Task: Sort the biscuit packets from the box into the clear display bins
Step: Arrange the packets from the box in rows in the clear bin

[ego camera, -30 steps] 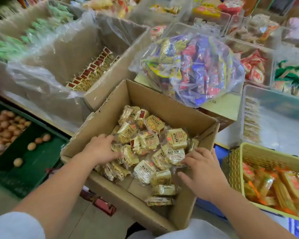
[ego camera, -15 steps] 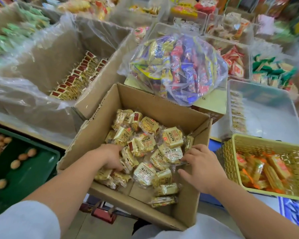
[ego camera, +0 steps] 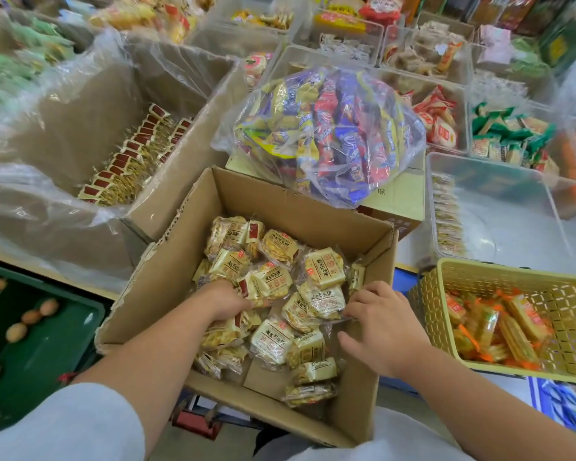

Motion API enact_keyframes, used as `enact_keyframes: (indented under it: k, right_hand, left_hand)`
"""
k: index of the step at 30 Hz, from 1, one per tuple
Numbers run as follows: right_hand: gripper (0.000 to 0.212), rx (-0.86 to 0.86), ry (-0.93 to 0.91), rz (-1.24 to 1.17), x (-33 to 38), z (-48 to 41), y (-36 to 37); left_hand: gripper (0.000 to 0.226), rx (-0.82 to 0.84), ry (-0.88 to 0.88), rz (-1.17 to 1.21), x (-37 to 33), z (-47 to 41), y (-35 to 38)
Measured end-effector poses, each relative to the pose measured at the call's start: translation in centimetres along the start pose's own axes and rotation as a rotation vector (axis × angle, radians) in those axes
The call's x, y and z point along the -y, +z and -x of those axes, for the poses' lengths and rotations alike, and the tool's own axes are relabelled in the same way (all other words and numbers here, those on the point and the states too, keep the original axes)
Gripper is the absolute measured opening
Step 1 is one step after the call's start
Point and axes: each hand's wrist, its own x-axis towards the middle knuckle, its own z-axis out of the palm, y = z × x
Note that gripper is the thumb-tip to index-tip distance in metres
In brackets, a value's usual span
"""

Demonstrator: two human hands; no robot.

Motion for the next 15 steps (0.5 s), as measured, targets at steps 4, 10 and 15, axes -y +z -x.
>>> enact_keyframes:
  k: [4, 10, 15]
  right_hand:
    - [0.054, -0.006, -0.01, -0.008, -0.1, 0.0, -0.1]
    - [0.052, -0.019, -0.019, -0.015, -0.3, -0.2, 0.1]
    - [0.048, -0.062, -0.038, -0.044, -0.7, -0.2, 0.5]
  left_hand:
    - [0.065, -0.029, 0.009, 0.044, -0.1, 0.4, -0.3]
    - [0.026, -0.162, 0.054, 0.125, 0.6, 3.3, -1.2]
    - [0.031, -0.271, 0.127, 0.455, 2.1, 8.1, -2.0]
